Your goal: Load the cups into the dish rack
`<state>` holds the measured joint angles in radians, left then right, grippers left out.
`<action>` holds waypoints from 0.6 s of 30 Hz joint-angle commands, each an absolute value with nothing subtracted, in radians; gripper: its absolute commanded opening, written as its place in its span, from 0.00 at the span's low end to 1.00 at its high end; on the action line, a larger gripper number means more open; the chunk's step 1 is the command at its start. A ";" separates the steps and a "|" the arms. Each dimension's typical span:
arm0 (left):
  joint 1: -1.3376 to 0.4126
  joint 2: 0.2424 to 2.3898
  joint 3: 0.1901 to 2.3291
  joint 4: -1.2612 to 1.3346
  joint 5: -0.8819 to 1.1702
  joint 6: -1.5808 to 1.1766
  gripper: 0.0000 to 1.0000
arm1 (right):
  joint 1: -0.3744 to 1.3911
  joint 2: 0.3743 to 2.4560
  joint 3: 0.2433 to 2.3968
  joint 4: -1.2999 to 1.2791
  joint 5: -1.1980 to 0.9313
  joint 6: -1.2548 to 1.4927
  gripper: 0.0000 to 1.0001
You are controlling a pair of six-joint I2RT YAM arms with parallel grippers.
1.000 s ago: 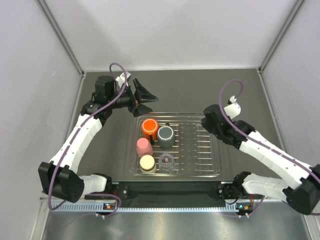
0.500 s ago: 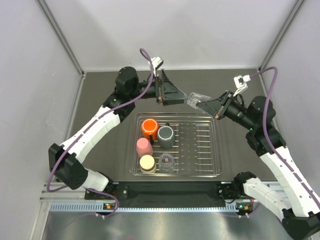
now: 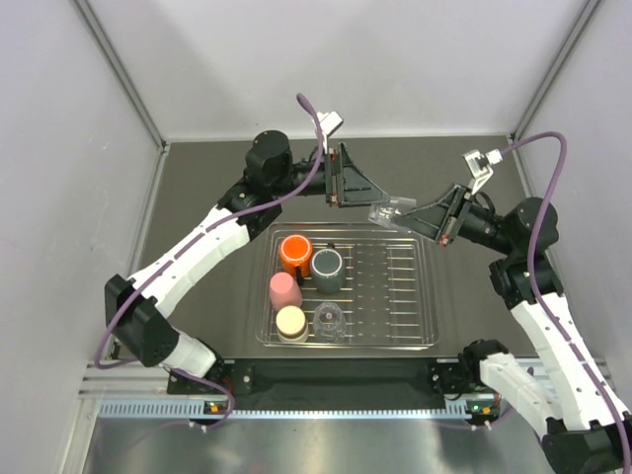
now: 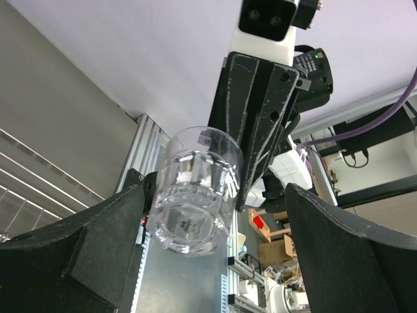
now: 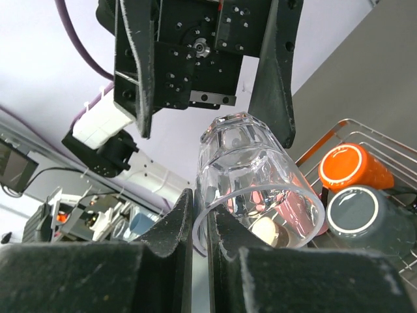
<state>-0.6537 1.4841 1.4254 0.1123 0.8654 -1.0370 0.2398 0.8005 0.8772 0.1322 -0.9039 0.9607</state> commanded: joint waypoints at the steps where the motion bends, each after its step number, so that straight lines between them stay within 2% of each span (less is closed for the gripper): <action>1: -0.676 1.491 1.482 0.111 0.853 -0.983 0.92 | 0.210 0.776 0.865 0.265 -0.953 1.014 0.00; 10: -0.696 1.482 1.473 0.083 0.882 -0.980 0.82 | 0.183 0.752 0.818 0.353 -0.939 1.088 0.00; 12: -0.701 1.482 1.473 0.083 0.888 -0.980 0.76 | 0.179 0.749 0.812 0.385 -0.934 1.117 0.00; 14: -0.704 1.482 1.474 0.078 0.890 -0.982 0.62 | 0.179 0.747 0.796 0.406 -0.933 1.140 0.00; 18: -0.709 1.474 1.471 0.068 0.900 -0.983 0.55 | 0.179 0.736 0.772 0.436 -0.919 1.164 0.00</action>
<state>-0.6949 1.4845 1.4387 0.0475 0.8597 -0.9928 0.1940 0.7490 0.7815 0.3378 -0.9413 1.1294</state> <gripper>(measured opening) 0.572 0.066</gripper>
